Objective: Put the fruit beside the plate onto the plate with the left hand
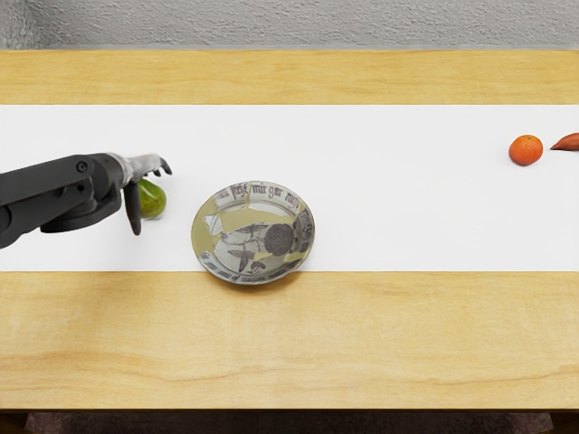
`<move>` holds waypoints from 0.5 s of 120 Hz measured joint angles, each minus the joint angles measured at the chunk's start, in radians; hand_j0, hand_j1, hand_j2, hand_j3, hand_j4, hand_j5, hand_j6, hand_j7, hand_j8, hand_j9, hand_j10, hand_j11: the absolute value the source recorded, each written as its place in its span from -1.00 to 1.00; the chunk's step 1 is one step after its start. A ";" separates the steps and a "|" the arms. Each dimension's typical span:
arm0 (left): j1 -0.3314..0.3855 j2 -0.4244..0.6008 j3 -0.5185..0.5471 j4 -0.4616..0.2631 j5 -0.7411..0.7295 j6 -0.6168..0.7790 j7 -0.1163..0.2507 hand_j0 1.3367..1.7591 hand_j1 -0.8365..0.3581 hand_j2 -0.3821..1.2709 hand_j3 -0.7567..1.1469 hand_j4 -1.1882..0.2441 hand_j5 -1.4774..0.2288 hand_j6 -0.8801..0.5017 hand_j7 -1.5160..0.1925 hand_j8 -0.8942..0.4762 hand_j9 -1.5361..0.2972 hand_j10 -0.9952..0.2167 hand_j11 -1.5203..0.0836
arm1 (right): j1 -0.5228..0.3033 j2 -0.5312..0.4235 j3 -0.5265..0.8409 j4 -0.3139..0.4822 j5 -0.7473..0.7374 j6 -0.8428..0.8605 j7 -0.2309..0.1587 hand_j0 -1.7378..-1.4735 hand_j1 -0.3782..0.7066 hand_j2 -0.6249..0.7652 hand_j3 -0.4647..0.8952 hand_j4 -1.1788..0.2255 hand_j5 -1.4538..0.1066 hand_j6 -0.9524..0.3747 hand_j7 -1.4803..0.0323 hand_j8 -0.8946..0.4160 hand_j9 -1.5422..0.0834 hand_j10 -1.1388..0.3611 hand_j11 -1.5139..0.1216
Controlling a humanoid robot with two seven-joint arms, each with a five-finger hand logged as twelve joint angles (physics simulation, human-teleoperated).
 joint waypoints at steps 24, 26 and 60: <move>-0.005 0.000 0.000 0.000 0.000 -0.001 0.000 0.52 0.51 -0.48 -0.20 0.32 0.37 -0.08 0.41 -0.05 0.34 0.24 0.51 | 0.008 0.000 0.000 -0.001 0.000 0.000 0.000 -0.40 -0.95 -0.10 -0.32 0.68 0.86 0.44 0.96 0.37 0.90 0.52 0.85; -0.005 0.000 0.000 0.001 0.000 -0.001 0.000 0.52 0.50 -0.48 -0.20 0.31 0.36 -0.09 0.40 -0.06 0.33 0.24 0.50 | 0.009 0.000 0.000 -0.001 0.000 0.000 0.000 -0.40 -0.95 -0.10 -0.32 0.68 0.86 0.44 0.96 0.37 0.90 0.52 0.85; -0.003 -0.005 0.000 0.001 0.000 0.000 0.000 0.52 0.35 -0.46 -0.20 0.21 0.25 -0.19 0.29 -0.16 0.23 0.12 0.38 | 0.011 0.000 0.000 -0.001 0.000 0.000 0.000 -0.40 -0.95 -0.10 -0.32 0.68 0.86 0.44 0.96 0.37 0.90 0.52 0.85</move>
